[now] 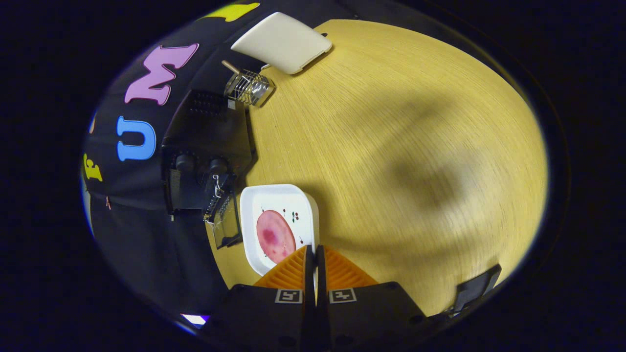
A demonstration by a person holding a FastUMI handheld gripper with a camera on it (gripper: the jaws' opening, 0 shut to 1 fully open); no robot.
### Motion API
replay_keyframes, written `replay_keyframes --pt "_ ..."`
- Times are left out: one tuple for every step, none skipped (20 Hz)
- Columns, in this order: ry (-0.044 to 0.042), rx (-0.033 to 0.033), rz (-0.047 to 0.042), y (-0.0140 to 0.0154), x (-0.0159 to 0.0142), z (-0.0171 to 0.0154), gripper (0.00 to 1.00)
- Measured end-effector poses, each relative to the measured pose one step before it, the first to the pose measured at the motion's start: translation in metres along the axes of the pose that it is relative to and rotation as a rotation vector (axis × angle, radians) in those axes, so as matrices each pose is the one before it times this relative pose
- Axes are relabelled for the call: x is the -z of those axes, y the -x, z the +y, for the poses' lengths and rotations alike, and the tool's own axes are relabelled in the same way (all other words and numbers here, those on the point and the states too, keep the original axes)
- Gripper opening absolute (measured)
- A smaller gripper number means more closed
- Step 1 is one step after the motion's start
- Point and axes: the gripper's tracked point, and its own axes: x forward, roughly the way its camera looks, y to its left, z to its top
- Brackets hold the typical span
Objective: Open the toaster oven, put the food inside, and close the toaster oven door.
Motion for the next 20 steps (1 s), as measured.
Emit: replay_keyframes --pt "-0.02277 -0.01490 -0.00953 0.00029 0.00492 0.00681 0.05" --pt "-0.02120 -0.01587 -0.00753 0.00204 0.00836 0.01381 0.05" --pt "-0.02036 -0.01230 -0.00591 0.00203 0.00995 0.01156 0.05" --pt "-0.02128 -0.00777 -0.00916 0.00226 0.00755 0.00805 0.05" --pt "-0.01797 -0.00775 -0.01043 -0.00064 0.00622 0.00864 0.05" --pt "-0.01148 -0.00356 -0.00916 -0.00205 0.00768 0.00846 0.05" --pt "-0.00754 -0.00249 -0.00872 -0.00051 0.00758 0.00958 0.05" --pt "-0.00311 -0.00789 -0.01407 -0.00088 0.00782 0.01144 0.05" --pt "-0.00581 -0.00924 -0.01427 -0.00244 0.00789 0.01185 0.05" --pt "-0.01549 -0.01480 -0.01118 -0.00236 0.00876 0.01443 0.05" --pt "-0.02758 -0.01416 -0.00635 -0.00509 0.00791 0.01307 0.05" --pt "-0.03310 -0.01101 -0.00899 -0.00771 0.00757 0.01209 0.05" --pt "-0.03047 -0.01416 -0.00023 -0.01022 0.00935 0.01232 0.05" --pt "-0.01536 -0.00300 0.00020 -0.00840 0.00735 0.00674 0.05" --pt "-0.01120 0.00492 -0.00945 -0.00919 0.00581 0.00534 0.05" --pt "-0.01135 0.00958 -0.01998 -0.01125 0.00508 0.00409 0.05" --pt "-0.01888 0.00803 -0.02721 -0.01071 0.00025 0.00457 0.05" --pt "-0.03367 0.00337 -0.03185 -0.01136 0.00008 0.00782 0.05" --pt "-0.03412 0.00528 -0.02802 -0.01119 0.00129 0.00556 0.05" --pt "-0.02806 0.00407 -0.02634 -0.01003 -0.00022 0.00619 0.05"
